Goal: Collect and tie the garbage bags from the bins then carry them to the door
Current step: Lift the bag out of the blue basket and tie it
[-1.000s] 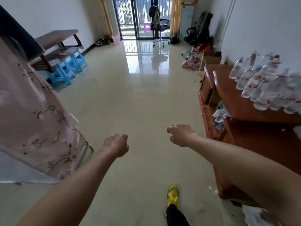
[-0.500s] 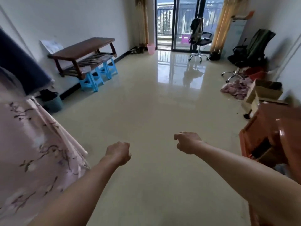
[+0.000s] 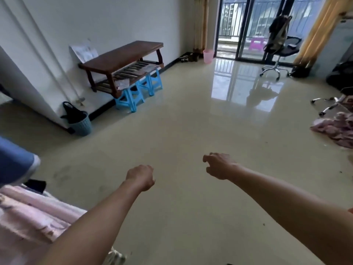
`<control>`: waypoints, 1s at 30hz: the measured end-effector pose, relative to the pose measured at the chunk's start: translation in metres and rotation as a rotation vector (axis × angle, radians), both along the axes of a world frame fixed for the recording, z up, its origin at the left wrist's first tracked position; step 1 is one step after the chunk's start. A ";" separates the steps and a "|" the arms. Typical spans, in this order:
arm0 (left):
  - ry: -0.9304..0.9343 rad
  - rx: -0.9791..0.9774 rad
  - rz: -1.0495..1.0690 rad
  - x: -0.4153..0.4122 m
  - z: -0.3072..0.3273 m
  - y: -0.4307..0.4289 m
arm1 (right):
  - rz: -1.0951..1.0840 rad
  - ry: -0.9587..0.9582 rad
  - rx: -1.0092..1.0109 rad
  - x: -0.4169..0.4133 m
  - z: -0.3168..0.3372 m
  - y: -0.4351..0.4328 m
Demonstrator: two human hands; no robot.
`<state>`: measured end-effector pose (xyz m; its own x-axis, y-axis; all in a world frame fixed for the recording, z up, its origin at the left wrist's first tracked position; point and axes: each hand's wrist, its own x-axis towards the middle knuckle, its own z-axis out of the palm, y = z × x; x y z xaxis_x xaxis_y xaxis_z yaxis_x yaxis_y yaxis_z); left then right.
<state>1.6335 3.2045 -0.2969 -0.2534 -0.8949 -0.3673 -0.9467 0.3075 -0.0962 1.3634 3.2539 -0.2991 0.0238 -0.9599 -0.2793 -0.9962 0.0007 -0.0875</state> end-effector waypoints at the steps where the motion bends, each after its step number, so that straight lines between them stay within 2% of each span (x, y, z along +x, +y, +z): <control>1: 0.002 0.004 0.003 -0.001 0.003 -0.022 | 0.018 -0.005 0.007 -0.001 0.003 -0.027; 6: 0.055 -0.041 0.091 -0.003 0.007 -0.160 | 0.103 0.001 -0.016 -0.005 0.004 -0.192; 12: 0.040 0.013 0.280 0.006 -0.021 -0.322 | 0.279 -0.007 0.018 0.010 -0.031 -0.396; 17: 0.112 -0.044 0.447 0.031 -0.006 -0.442 | 0.389 0.011 0.026 0.028 -0.021 -0.563; 25: 0.113 0.001 0.746 0.137 -0.032 -0.570 | 0.653 0.011 0.025 0.144 -0.027 -0.766; 30: 0.117 0.076 0.799 0.206 -0.062 -0.680 | 0.713 0.029 0.082 0.227 -0.062 -0.879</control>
<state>1.8398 2.5242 -0.3593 0.4114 -0.7953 -0.4452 -0.8856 -0.4643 0.0110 1.5903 2.3746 -0.3606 0.6288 -0.6892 -0.3599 -0.7585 -0.6456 -0.0890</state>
